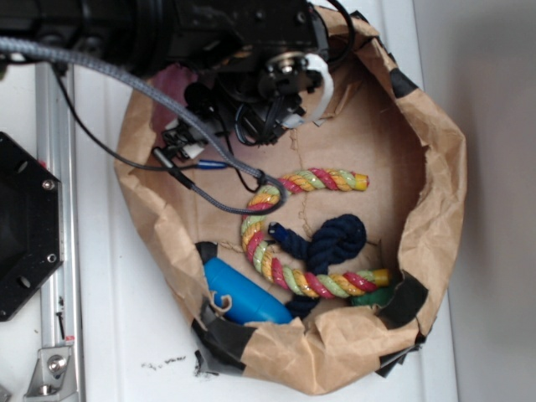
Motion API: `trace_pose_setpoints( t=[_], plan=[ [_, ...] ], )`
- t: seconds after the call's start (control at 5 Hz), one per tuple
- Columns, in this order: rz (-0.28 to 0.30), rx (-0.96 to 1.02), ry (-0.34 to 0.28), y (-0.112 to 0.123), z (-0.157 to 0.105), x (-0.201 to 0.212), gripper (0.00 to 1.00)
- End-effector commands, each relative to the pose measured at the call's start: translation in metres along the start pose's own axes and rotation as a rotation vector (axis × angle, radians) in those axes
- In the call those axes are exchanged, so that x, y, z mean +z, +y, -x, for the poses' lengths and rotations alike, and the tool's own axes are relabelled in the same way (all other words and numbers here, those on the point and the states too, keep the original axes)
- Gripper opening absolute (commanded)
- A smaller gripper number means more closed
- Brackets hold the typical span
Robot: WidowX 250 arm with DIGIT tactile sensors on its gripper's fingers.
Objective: Grab the blue ball.
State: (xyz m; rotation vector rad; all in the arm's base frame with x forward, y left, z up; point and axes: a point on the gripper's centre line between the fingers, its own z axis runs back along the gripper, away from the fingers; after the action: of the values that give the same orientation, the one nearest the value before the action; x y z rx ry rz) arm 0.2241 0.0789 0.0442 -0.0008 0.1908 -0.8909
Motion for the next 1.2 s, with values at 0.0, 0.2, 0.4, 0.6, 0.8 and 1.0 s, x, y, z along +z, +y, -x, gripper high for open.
trace_pose_setpoints(
  t=[0.0,0.2,0.4,0.6,0.8,1.0],
  plan=[
    [-0.178,0.087,0.031,-0.01,0.013,0.013,1.0],
    [-0.363,0.196,0.004,-0.002,0.013,0.01,1.0],
    [-0.369,0.241,-0.012,0.012,0.004,0.015,1.0],
    [-0.358,0.26,0.02,0.022,0.003,0.008,1.0],
    [-0.346,0.281,0.041,0.032,0.006,0.003,1.0],
    [-0.346,0.275,0.037,0.032,0.004,0.004,1.0]
  ],
)
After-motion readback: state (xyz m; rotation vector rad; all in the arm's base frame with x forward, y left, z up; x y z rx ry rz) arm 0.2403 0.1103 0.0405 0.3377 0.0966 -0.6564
